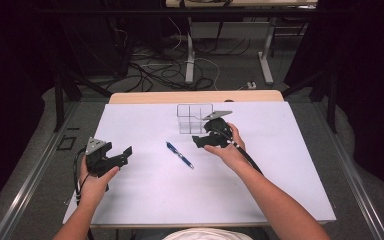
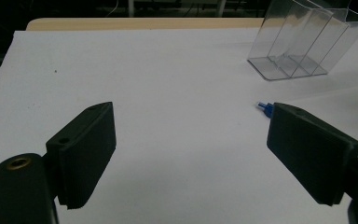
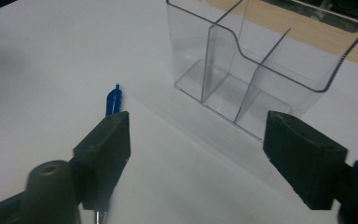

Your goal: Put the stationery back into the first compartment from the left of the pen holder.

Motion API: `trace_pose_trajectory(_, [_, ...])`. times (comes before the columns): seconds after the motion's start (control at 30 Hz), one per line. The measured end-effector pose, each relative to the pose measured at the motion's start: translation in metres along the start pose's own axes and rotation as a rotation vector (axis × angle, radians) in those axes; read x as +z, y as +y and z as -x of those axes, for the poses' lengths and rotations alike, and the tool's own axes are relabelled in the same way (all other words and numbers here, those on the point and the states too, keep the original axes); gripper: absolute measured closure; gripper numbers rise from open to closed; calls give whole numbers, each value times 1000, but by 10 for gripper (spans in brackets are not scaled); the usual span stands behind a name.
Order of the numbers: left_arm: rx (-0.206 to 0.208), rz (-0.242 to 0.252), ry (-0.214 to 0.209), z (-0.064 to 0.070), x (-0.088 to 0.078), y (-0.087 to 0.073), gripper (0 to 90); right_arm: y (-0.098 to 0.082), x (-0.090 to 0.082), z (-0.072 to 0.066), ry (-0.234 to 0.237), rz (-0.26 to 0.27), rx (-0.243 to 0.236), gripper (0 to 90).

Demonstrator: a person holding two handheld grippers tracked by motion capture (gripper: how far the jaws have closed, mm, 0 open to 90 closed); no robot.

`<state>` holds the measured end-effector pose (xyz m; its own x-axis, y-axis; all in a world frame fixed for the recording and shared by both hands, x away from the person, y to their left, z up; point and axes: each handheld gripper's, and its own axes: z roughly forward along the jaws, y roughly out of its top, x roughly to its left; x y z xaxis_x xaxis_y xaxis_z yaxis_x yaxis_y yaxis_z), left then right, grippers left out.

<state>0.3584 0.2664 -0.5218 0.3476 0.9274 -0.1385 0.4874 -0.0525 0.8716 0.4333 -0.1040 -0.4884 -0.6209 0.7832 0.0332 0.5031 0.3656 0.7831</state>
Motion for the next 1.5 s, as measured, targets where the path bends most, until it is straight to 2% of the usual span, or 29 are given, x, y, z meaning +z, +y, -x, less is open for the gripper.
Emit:
trace_pose_trajectory(0.1, [0, -2, 2, 1, 0, 0, 154, 1, 0, -5, 30, -24, -7, 362])
trace_pose_trajectory(0.13, [4, -3, 1, 1, -1, 0, 154, 1, 2, -7, 35, -9, -11, 370])
trace_pose_trajectory(0.23, [2, -1, 2, 1, -1, 0, 154, 1, 6, -13, 45, -26, -28, 416])
trace_pose_trajectory(0.3, [0, -3, 2, 0, -1, 0, 154, 1, 8, -17, 56, -57, -36, 441])
trace_pose_trajectory(0.33, [2, -1, 3, 0, -1, 0, 154, 0, 11, -19, 64, -51, -34, 443])
trace_pose_trajectory(0.47, [3, -1, 3, 0, -2, 0, 154, -2, 16, -27, 62, -59, -47, 503])
trace_pose_trajectory(0.6, [2, -3, 2, 0, -2, -1, 154, -4, 21, -33, 100, -111, -42, 559])
trace_pose_trajectory(0.73, [2, -3, 3, 0, -2, -1, 154, -8, 29, -37, 112, -164, -46, 594])
trace_pose_trajectory(0.77, [3, -4, 3, 0, -2, -1, 154, -9, 31, -38, 105, -174, -38, 605])
trace_pose_trajectory(0.87, [3, -6, 4, -1, -2, -1, 154, -12, 36, -39, 129, -219, -21, 623])
trace_pose_trajectory(0.9, [0, -6, 3, -1, -2, -1, 154, -13, 38, -40, 127, -226, 1, 631])
trace_pose_trajectory(0.97, [3, -7, 4, -1, -2, -1, 154, -14, 40, -41, 143, -248, 2, 640])
trace_pose_trajectory(1.0, [2, -7, 4, -1, -1, -1, 154, -15, 40, -43, 140, -270, 27, 646])
trace_pose_trajectory(1.03, [2, -7, 4, -1, -1, -1, 154, -15, 41, -42, 147, -274, 13, 650])
trace_pose_trajectory(1.07, [2, -7, 4, -1, -1, -1, 154, -16, 43, -43, 145, -269, 23, 654])
trace_pose_trajectory(1.1, [0, -7, 3, -1, -1, -1, 154, -16, 43, -45, 138, -294, 30, 656])
trace_pose_trajectory(1.13, [0, -7, 3, -1, -1, -1, 154, -17, 44, -44, 145, -294, 12, 661])
trace_pose_trajectory(1.2, [0, -8, 3, -1, -1, -1, 154, -18, 47, -45, 132, -310, 13, 667])
trace_pose_trajectory(1.27, [3, -8, 4, -1, -1, -1, 154, -19, 48, -44, 145, -316, -8, 673])
trace_pose_trajectory(1.33, [2, -9, 4, -1, -1, -1, 154, -19, 50, -46, 151, -328, 12, 689])
trace_pose_trajectory(1.4, [0, -10, 4, -1, -1, -1, 154, -20, 52, -48, 157, -330, 12, 698])
trace_pose_trajectory(1.43, [0, -10, 4, -1, -1, -1, 154, -21, 51, -49, 147, -355, 16, 702])
trace_pose_trajectory(1.5, [0, -10, 4, -1, -1, -1, 154, -22, 54, -49, 146, -359, -3, 708])
